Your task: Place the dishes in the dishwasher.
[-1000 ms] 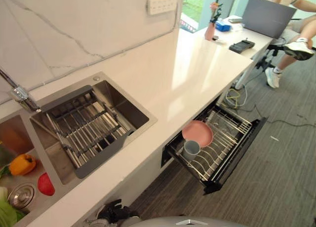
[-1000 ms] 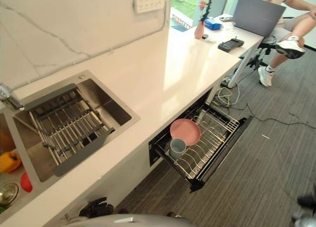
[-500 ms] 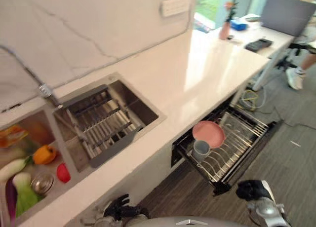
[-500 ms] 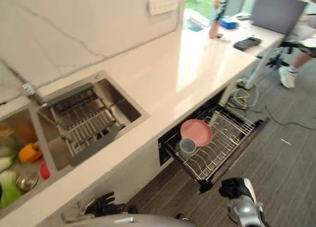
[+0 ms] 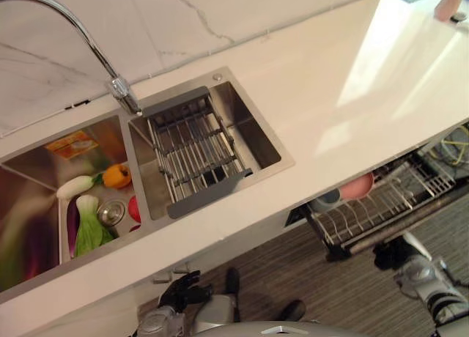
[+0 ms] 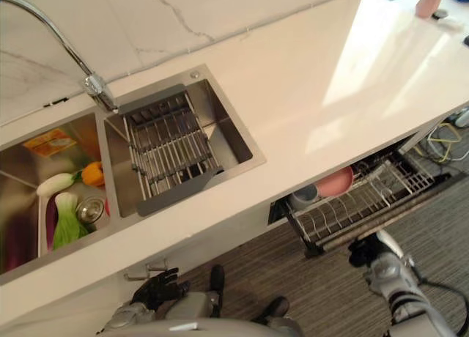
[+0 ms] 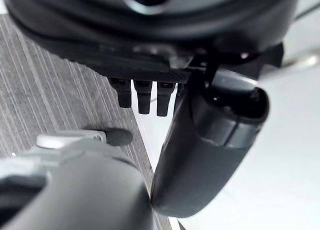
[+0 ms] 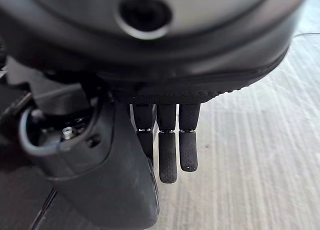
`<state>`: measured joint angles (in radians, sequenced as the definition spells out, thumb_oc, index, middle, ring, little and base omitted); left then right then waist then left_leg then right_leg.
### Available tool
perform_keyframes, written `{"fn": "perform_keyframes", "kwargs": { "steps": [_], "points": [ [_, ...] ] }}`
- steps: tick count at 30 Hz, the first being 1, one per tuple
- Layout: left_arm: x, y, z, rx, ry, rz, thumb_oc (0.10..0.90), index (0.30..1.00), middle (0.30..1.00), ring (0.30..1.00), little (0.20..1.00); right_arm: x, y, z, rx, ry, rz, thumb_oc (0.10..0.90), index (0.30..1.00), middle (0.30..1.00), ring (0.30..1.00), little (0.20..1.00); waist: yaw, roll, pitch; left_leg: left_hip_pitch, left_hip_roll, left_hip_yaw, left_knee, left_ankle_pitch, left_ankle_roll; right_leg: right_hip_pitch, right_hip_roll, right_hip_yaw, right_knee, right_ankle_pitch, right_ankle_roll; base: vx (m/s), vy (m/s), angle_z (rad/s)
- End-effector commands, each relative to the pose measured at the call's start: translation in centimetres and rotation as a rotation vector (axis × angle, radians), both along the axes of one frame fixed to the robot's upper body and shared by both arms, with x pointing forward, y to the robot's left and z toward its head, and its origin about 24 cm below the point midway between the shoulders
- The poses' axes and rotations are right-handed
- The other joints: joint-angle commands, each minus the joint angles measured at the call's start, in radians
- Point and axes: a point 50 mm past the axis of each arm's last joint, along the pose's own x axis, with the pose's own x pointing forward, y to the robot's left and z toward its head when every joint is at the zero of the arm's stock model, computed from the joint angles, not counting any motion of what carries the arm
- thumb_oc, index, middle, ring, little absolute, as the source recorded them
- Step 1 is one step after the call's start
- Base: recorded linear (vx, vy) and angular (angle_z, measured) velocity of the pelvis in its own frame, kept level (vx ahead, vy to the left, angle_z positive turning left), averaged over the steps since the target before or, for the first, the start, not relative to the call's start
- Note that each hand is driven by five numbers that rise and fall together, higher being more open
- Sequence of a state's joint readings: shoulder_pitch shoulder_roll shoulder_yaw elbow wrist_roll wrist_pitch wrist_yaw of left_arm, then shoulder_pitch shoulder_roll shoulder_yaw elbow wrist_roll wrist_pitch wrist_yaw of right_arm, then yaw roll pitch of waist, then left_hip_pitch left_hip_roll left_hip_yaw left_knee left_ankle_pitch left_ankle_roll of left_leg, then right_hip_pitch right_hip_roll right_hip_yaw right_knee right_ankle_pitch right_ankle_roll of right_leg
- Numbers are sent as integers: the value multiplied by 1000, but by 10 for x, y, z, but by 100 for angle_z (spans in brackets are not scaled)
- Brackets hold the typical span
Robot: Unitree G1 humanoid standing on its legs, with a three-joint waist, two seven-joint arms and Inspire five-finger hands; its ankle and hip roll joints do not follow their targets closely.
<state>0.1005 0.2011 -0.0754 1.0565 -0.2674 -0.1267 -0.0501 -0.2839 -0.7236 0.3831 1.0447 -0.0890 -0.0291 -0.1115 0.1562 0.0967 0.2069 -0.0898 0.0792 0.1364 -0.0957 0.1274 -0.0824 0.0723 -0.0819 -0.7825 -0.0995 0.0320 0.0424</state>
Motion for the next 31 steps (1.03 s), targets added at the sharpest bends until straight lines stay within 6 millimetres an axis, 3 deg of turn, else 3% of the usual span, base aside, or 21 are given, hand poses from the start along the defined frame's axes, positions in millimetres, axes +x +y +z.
{"fn": "perform_keyframes", "kwargs": {
  "steps": [1,4,7,9,10,11,14,18,20,21,22,23,24,25,26,29,31],
  "points": [
    [-49,24,-9,68,235,-112,800,900,900,900,900,127,68,155,-187,-543,512,400,300,300,300,300,101,-8,35,-59,86,29,25,41,-82,49,-56,55,35,-129,73,11,63,-7],
    [-62,17,-14,9,321,-161,800,900,900,900,900,144,92,180,-271,-551,636,400,300,300,300,300,100,-4,43,-82,89,27,24,45,-86,31,-68,38,45,-124,74,5,75,2],
    [-57,11,-14,-27,308,-169,800,900,900,900,900,149,105,186,-285,-575,674,400,300,300,300,300,102,-5,45,-103,91,20,22,49,-87,24,-78,16,51,-121,75,16,46,19],
    [-49,7,-14,-52,280,-165,800,900,900,900,900,148,108,178,-242,-586,662,400,300,300,300,300,102,-9,45,-107,87,13,22,45,-83,28,-88,-4,61,-125,77,43,51,22],
    [-45,7,-13,-59,264,-158,800,900,900,900,900,145,109,170,-217,-575,655,558,538,538,538,538,99,-11,43,-104,84,10,22,39,-79,33,-95,-12,71,-128,78,73,88,16],
    [-42,6,-13,-66,255,-164,800,900,900,900,900,141,107,156,-199,-538,643,800,900,900,900,900,95,-14,42,-99,78,8,22,32,-73,39,-106,-25,87,-134,79,97,96,21],
    [-42,-1,-12,-131,238,-209,800,900,900,900,900,122,97,116,-121,-435,576,800,900,900,900,900,62,-22,33,-66,50,6,22,-1,-47,51,-150,-52,158,-143,88,140,170,17],
    [-45,3,-11,-157,215,-101,800,900,900,900,900,63,79,26,104,-252,323,800,900,900,900,900,-24,-61,5,48,-13,24,19,-77,13,43,-254,-9,364,-120,123,248,251,38],
    [-54,7,-12,-169,220,3,800,900,900,900,900,27,79,-14,200,-146,219,800,900,900,900,900,-92,-84,6,135,-75,34,14,-122,69,1,-356,94,564,24,188,287,373,66],
    [-55,6,-13,-181,219,39,800,900,900,900,900,8,81,-32,246,-88,170,800,900,900,900,900,-126,-86,18,165,-92,32,14,-127,90,-43,-383,186,664,89,196,165,299,78],
    [-53,4,-13,-191,213,74,800,900,900,900,900,-10,84,-48,298,-32,119,800,900,900,900,900,-158,-89,29,187,-95,35,13,-129,105,-108,-384,305,751,127,196,59,172,58],
    [-51,3,-14,-192,205,96,800,900,900,900,900,-25,85,-60,329,16,73,800,900,900,900,900,-175,-77,32,195,-82,37,9,-122,112,-149,-363,360,776,129,173,42,46,49],
    [-49,1,-14,-201,197,116,800,900,900,900,900,-38,87,-70,367,45,20,800,900,900,900,900,-180,-75,29,202,-72,40,8,-128,105,-175,-350,401,768,99,157,32,-119,23],
    [-44,-2,-14,-210,169,141,800,900,900,900,900,-65,91,-86,422,103,-55,800,900,900,900,900,-193,-76,20,194,-55,40,8,-129,82,-147,-320,387,608,12,119,46,-218,14],
    [-39,-1,-13,-209,157,146,800,900,900,900,900,-73,92,-90,436,125,-80,800,900,900,900,900,-196,-83,15,189,-53,35,8,-126,69,-129,-304,388,503,4,122,38,-303,-14],
    [-35,6,-12,-196,151,175,800,900,900,900,900,-113,103,-111,517,234,-201,800,900,900,900,900,-250,-99,-11,206,-22,45,9,-128,32,-100,-170,483,206,-11,138,73,-280,7],
    [-34,5,-11,-198,139,176,800,900,900,900,900,-132,110,-119,562,271,-263,800,900,900,900,900,-248,-119,-39,211,-3,55,15,-125,8,-40,-154,488,139,-16,142,85,-249,29]
  ]
}}
